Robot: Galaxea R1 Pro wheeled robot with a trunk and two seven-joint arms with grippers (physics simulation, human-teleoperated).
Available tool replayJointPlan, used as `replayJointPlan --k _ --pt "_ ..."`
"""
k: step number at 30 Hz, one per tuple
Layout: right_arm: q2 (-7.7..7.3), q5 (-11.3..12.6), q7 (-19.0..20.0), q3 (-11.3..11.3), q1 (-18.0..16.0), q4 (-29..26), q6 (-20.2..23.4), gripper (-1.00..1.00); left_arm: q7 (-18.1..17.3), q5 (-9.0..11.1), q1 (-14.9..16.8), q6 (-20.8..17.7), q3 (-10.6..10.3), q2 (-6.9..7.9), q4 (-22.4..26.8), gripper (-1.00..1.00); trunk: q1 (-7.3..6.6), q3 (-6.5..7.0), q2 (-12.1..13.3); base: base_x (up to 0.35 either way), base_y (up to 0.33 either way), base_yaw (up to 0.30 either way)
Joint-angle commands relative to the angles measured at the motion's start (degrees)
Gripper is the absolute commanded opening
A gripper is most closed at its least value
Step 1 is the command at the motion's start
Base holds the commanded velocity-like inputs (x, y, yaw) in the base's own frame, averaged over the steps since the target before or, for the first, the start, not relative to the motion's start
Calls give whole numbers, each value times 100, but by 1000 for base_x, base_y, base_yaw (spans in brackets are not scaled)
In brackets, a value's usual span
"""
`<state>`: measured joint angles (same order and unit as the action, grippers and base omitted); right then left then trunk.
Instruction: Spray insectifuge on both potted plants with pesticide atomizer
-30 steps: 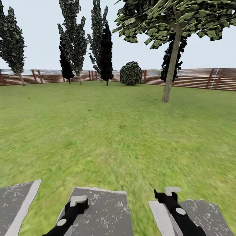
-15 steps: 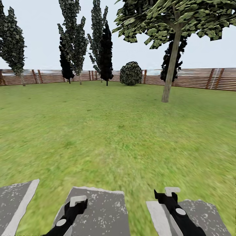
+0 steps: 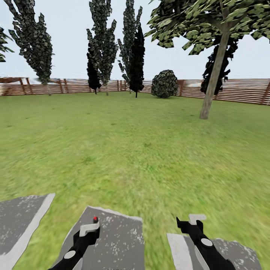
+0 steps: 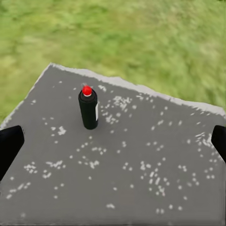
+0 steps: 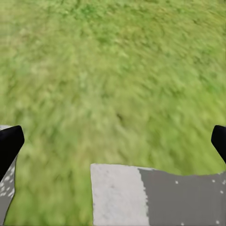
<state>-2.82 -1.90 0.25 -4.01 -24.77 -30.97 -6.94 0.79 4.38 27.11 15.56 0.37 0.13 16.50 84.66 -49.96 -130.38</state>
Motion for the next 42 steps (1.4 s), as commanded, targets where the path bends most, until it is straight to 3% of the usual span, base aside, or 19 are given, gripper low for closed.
replayJointPlan --k 1,22,32,42 --pt "1 -20 2 -12 -2 3 -18 100 0 49 5 21 -5 -1 -7 100 -2 -5 -2 -10 -269 274" --pt "1 -21 -7 -12 -2 53 -18 100 0 54 5 52 -9 4 -7 100 -2 -5 -2 37 -75 267" --pt "1 -21 -7 -12 -2 47 -25 100 0 54 5 74 -15 -5 -7 100 -2 -5 -2 83 -10 24" --pt "1 -20 -7 -12 -2 47 -27 100 0 54 5 69 -11 -5 -7 100 -2 -5 -2 284 -120 90"
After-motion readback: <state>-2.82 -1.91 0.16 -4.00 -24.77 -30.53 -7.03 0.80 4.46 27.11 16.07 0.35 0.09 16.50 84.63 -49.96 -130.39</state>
